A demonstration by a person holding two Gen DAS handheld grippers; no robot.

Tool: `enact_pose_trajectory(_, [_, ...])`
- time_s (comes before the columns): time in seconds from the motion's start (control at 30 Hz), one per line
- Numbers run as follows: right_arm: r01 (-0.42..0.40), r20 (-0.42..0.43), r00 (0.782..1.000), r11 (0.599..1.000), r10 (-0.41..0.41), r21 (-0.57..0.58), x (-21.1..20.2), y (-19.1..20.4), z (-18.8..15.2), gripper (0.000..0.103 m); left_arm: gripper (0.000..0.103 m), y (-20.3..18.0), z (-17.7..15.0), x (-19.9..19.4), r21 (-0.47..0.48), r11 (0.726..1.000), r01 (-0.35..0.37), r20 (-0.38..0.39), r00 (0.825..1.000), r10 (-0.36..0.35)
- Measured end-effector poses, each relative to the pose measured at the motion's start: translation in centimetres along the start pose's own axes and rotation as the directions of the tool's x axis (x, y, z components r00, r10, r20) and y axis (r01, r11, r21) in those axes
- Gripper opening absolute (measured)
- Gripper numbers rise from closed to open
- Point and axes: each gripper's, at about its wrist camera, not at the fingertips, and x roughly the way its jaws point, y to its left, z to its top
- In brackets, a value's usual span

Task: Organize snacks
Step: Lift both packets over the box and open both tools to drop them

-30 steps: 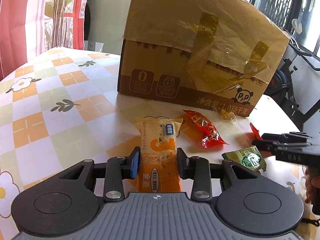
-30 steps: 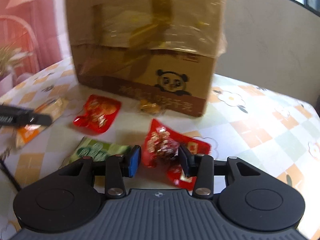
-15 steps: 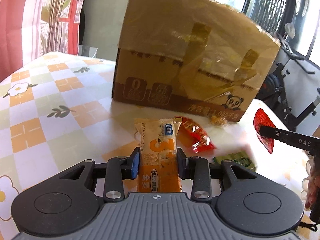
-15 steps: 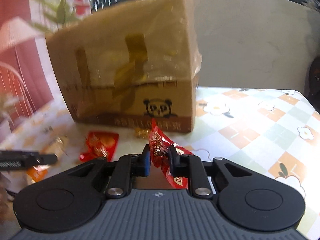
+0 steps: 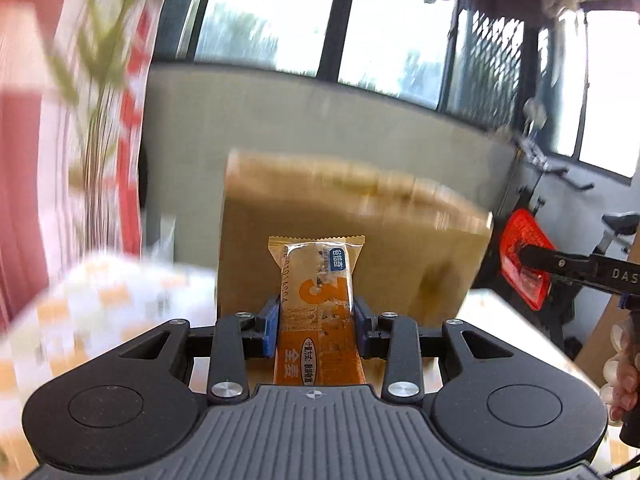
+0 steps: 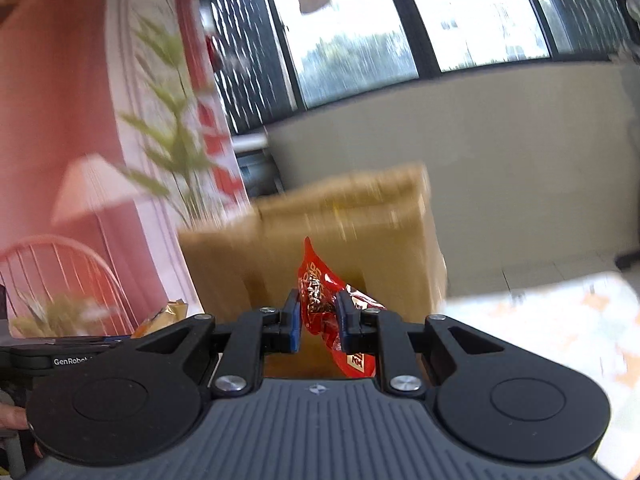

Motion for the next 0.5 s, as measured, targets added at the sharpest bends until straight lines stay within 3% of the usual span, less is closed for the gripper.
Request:
enact_pose_trajectory(0.23, [-0.030,0.075,0.997,0.999,0.032,-0.027,3.3,-0.1,6.4,0.019,0.038,-1.1,8.1,3.0,0.058,0.998,0.018,0.094,0.995,-0.023])
enact_pose_trajectory(0.37, [0.005,0.046,0.999,1.000,-0.004,-0.016,8.2,-1.2,8.3,0.019,0.038,-2.1,11.2,7.9,0.100,0.995,0.010,0.055,0.998,-0.016])
enact_pose_trajectory(0.5, [0.061,-0.018,0.998,0.998,-0.061,-0.031,12.0,-2.2,8.2,0.019,0.038,-2.7,12.6,12.8,0.128,0.992,-0.004,0.027,1.000,0.000])
